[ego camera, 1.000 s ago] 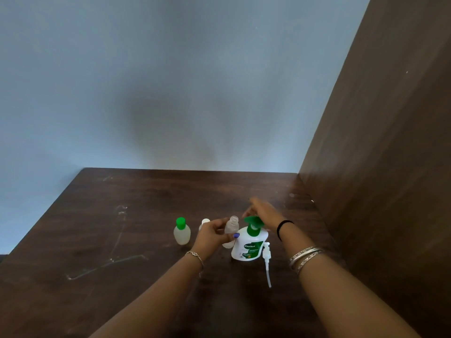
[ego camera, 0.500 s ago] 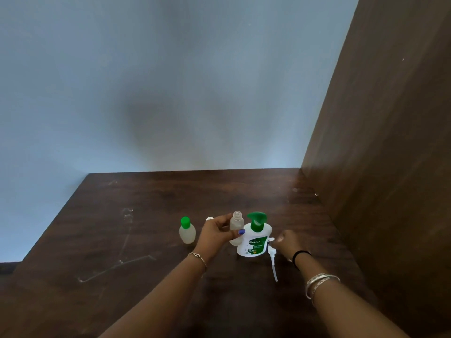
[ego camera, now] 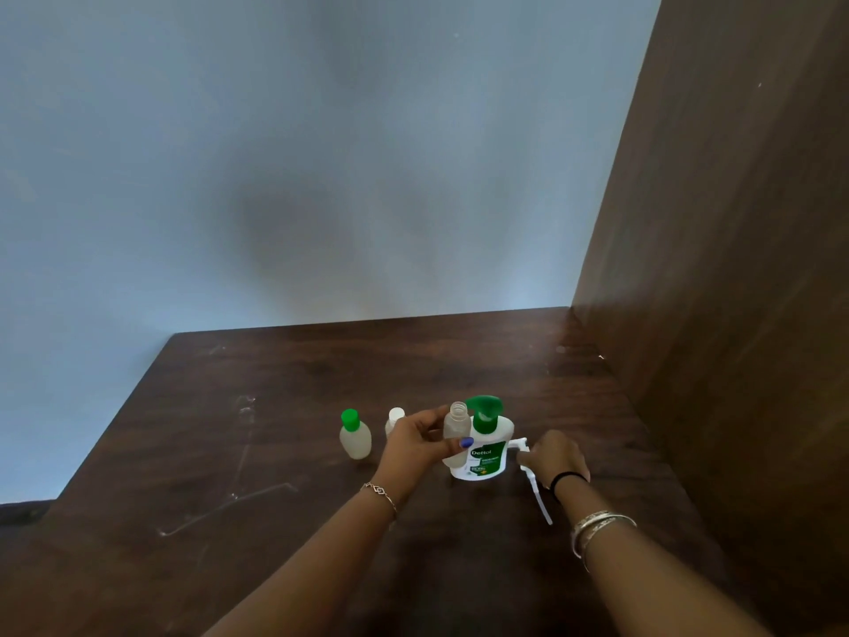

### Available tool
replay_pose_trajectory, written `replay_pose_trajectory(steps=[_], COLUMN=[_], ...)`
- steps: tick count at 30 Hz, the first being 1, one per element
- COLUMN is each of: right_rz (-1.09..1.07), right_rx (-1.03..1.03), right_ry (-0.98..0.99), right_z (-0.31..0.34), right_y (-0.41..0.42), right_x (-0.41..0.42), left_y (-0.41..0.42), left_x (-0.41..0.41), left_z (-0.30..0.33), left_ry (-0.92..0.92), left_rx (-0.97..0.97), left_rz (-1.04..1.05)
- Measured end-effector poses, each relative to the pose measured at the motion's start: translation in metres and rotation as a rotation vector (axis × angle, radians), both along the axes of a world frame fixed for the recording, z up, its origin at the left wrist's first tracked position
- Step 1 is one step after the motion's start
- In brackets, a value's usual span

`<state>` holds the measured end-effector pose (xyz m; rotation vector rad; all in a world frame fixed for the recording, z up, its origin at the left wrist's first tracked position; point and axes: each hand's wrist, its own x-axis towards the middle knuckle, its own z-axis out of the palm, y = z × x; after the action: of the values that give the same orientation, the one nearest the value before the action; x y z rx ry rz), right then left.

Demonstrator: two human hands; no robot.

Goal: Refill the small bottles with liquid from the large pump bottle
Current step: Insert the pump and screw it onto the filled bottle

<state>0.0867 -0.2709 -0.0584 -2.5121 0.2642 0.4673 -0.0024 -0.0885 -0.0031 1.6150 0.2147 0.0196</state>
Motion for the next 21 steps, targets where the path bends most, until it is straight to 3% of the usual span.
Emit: replay_pose_trajectory(steps=[6,9,15,21], right_rz=[0.008,0.125,0.269,0.348], right_rx=[0.239,0.392,0.846,0.964], right_ry=[-0.307,-0.453,-0.493,-0.498], right_z=[0.066,0.117,0.183,0.207], right_y=[-0.006,0.010,0.058,0.098], right_x=[0.019,0.026,0.011,-0.013], left_y=[-0.002,0.001,0.018,0.039], left_x=[0.005,0.007,0.005,-0.011], left_z=[0.006,0.014,0.036,0.057], left_ry=[-0.021,-0.050,-0.117,-0.137], left_rx=[0.009,0.028,0.062,0.101], left_rz=[0.044,0.064,0.121,0.173])
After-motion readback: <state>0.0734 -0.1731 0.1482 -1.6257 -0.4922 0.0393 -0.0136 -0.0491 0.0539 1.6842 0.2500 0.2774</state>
